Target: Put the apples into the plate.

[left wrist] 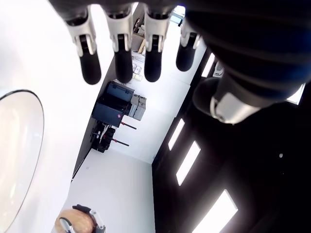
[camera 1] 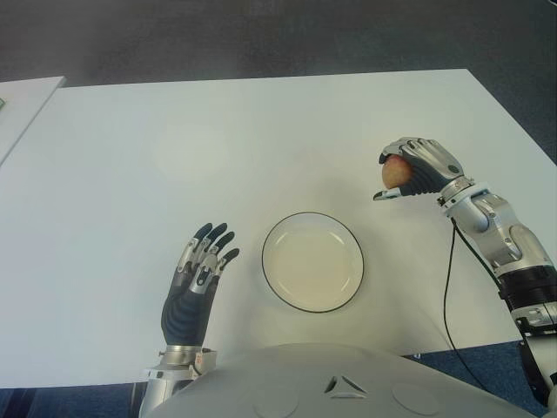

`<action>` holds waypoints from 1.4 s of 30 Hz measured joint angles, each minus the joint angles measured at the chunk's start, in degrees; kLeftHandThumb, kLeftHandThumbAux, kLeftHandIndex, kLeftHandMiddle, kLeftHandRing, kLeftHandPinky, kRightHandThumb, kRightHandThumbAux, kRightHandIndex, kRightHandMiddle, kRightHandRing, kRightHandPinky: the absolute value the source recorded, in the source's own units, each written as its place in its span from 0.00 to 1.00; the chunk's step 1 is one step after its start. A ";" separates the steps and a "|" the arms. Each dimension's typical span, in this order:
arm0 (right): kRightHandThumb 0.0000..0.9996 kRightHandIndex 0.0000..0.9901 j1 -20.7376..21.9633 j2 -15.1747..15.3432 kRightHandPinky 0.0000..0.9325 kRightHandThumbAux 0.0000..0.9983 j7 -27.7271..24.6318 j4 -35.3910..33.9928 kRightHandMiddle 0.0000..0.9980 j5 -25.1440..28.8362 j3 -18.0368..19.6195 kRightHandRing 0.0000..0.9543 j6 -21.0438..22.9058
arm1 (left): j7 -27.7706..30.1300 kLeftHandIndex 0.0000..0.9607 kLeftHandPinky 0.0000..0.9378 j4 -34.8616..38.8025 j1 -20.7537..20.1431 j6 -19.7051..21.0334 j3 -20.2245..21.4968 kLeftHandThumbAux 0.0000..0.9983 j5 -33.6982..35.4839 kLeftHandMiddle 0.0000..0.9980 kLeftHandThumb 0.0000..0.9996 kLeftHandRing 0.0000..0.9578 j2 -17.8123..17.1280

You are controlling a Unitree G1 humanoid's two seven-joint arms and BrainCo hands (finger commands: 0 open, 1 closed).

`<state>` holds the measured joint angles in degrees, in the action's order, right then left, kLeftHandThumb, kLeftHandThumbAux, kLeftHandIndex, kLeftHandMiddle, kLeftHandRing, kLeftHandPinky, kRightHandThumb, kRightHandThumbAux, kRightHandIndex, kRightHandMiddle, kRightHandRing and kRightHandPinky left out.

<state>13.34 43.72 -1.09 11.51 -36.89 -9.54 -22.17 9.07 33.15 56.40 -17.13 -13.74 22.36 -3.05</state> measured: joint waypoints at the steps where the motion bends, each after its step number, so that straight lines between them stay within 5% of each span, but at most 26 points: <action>1: 0.74 0.44 -0.06 0.02 0.88 0.71 -0.32 -0.16 0.86 0.01 0.06 0.88 0.03 | 0.00 0.15 0.24 0.00 0.00 0.00 -0.02 0.53 -0.05 0.17 0.25 0.18 0.03; 18: 0.74 0.45 -1.17 -0.57 0.87 0.71 -4.50 -2.67 0.85 0.12 1.11 0.87 2.87 | 0.00 0.16 0.24 -0.26 -0.40 -0.01 -0.25 0.53 0.07 0.18 0.26 0.19 0.42; 24: 0.74 0.45 -4.51 -2.83 0.88 0.71 -5.60 -9.68 0.85 -0.64 0.78 0.87 5.75 | 0.00 0.15 0.24 -0.25 -0.43 -0.01 -0.23 0.53 -0.71 0.18 0.26 0.19 0.43; 32: 0.74 0.44 -10.84 -9.25 0.89 0.71 -7.73 -23.74 0.86 -3.84 -3.92 0.88 7.86 | -0.02 0.16 0.24 -0.28 -0.54 -0.02 -0.50 0.54 -1.15 0.19 0.26 0.19 0.72; 42: 0.74 0.45 -11.50 -14.09 0.89 0.71 -8.64 -27.76 0.86 -6.69 -11.15 0.88 4.91 | -0.02 0.16 0.25 -0.64 -1.23 -0.05 -0.57 0.53 -1.51 0.20 0.26 0.20 0.89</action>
<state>1.84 29.63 -9.74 -16.25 -43.58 -20.70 -17.26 9.06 32.51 55.17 -17.18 -14.31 20.84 -2.16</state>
